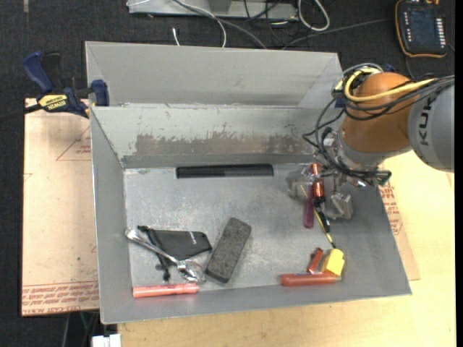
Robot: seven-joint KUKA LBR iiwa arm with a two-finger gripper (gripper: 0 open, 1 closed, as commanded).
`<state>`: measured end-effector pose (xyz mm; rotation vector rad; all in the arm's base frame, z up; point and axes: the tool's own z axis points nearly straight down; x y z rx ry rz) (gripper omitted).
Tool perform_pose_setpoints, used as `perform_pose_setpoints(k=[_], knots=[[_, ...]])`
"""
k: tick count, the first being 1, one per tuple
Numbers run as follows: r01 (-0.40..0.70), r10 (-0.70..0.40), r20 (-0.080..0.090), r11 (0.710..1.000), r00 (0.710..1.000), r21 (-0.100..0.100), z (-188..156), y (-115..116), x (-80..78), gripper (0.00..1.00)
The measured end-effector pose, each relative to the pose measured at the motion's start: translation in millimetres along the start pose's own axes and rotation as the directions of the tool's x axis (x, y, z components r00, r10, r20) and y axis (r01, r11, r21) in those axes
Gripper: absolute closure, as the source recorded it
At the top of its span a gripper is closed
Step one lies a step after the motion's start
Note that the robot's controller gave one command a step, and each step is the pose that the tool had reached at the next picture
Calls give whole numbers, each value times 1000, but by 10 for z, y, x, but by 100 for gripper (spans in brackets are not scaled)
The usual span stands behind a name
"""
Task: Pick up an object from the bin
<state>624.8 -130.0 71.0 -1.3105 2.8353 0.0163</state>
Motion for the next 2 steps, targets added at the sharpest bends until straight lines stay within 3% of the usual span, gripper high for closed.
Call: perform_pose_setpoints(k=[1,2], knots=[[357,-357,-2,934,934,-10,3,175,-42,100],[357,-357,-1,934,934,-10,3,174,-41,100]])
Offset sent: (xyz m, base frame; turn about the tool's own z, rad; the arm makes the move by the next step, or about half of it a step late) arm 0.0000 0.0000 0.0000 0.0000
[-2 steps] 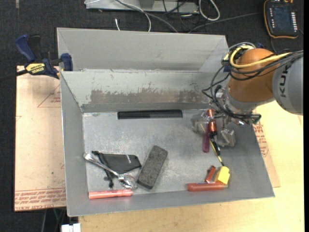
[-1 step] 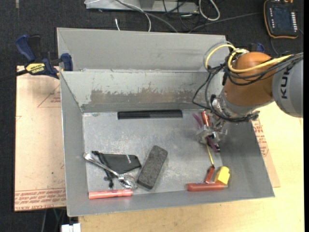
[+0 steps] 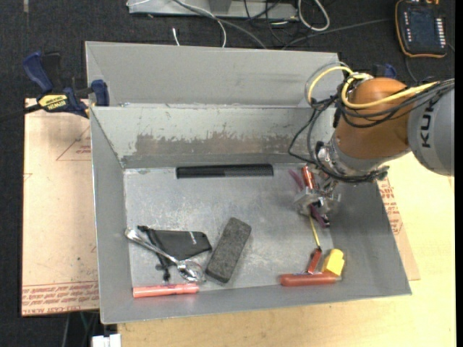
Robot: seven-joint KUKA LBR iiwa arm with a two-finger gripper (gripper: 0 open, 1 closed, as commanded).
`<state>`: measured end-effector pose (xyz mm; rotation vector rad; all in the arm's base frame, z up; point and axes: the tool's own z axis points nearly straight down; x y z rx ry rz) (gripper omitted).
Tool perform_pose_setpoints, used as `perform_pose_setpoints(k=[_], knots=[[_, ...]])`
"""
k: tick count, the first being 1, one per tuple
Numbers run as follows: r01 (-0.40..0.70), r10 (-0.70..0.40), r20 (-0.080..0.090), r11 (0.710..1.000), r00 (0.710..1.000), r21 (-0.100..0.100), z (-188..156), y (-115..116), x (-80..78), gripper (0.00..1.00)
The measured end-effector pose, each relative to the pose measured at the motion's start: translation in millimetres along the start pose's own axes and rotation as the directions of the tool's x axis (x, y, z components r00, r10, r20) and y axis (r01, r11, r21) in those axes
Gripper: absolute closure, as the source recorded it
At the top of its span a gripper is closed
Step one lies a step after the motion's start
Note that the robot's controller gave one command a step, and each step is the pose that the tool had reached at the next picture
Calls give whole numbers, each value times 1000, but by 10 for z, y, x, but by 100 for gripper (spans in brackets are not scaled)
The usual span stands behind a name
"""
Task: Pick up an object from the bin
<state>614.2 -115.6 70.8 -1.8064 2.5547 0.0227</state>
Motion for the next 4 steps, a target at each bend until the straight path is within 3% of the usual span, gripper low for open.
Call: perform_pose_setpoints(k=[4], knots=[[-5,5,2,1000,1000,-1,-768,11,-31,100]])
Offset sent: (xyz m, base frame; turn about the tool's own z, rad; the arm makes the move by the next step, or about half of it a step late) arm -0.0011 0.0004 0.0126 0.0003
